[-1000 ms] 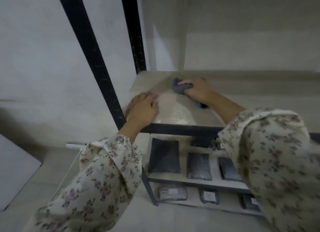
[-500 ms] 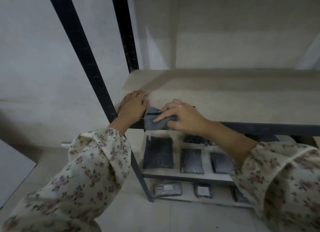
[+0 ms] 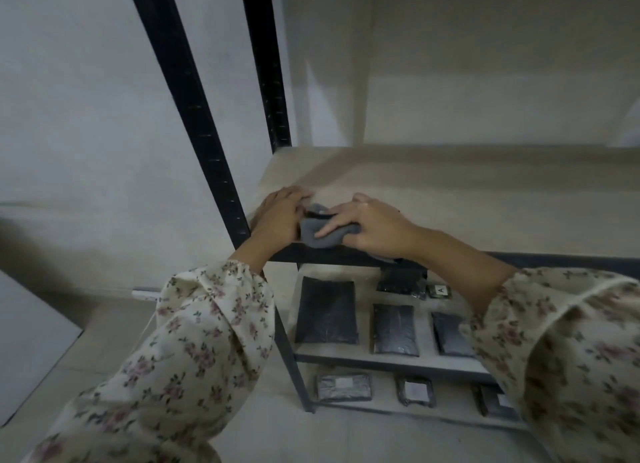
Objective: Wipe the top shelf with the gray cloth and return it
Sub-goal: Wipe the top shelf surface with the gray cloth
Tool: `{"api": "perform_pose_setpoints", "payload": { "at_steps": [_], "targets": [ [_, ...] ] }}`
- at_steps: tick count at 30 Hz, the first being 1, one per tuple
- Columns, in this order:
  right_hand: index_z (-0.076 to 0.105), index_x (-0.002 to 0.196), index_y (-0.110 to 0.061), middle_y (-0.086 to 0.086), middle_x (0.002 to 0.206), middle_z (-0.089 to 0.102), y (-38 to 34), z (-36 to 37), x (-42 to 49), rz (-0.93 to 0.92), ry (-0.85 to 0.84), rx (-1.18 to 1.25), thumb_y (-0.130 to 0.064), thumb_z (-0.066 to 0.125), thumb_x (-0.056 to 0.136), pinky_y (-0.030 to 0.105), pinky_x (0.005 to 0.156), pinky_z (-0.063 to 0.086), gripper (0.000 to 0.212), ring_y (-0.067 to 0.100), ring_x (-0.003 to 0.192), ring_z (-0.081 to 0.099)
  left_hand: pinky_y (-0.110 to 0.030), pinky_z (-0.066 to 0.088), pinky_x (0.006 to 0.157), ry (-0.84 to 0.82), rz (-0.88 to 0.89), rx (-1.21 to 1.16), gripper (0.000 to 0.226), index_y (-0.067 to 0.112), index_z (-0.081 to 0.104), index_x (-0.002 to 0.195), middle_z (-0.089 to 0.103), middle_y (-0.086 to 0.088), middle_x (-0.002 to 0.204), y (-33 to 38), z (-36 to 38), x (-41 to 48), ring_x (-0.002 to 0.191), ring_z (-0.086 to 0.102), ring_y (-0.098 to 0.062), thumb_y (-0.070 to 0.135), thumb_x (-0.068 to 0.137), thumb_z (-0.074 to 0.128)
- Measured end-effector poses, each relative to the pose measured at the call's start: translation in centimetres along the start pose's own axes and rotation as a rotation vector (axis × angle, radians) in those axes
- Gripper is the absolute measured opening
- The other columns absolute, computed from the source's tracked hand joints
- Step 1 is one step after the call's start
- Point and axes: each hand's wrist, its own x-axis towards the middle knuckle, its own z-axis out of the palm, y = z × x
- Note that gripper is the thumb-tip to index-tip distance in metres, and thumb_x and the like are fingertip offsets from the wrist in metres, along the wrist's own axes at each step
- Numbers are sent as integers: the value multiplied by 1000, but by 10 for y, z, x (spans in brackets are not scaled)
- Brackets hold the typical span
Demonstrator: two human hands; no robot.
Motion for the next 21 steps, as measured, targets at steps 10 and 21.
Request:
{"api": "perform_pose_setpoints", "payload": {
  "at_steps": [10, 21],
  "targets": [
    [65, 106, -38, 4, 118, 64, 53, -77, -18, 327, 190, 152, -2, 51, 78, 15, 79, 44, 47, 20, 100, 59, -41, 24, 112, 15, 134, 68, 41, 30, 44, 134, 40, -2, 145, 5, 12, 7, 132, 35, -21, 37, 96, 32],
    [69, 106, -29, 2, 117, 65, 21, -19, -44, 152, 173, 11, -5, 55, 78, 28, 79, 33, 39, 18, 87, 44, -40, 30, 109, 58, 135, 91, 38, 30, 47, 131, 47, 0, 139, 7, 10, 0, 127, 41, -20, 38, 96, 33]
  ]
}}
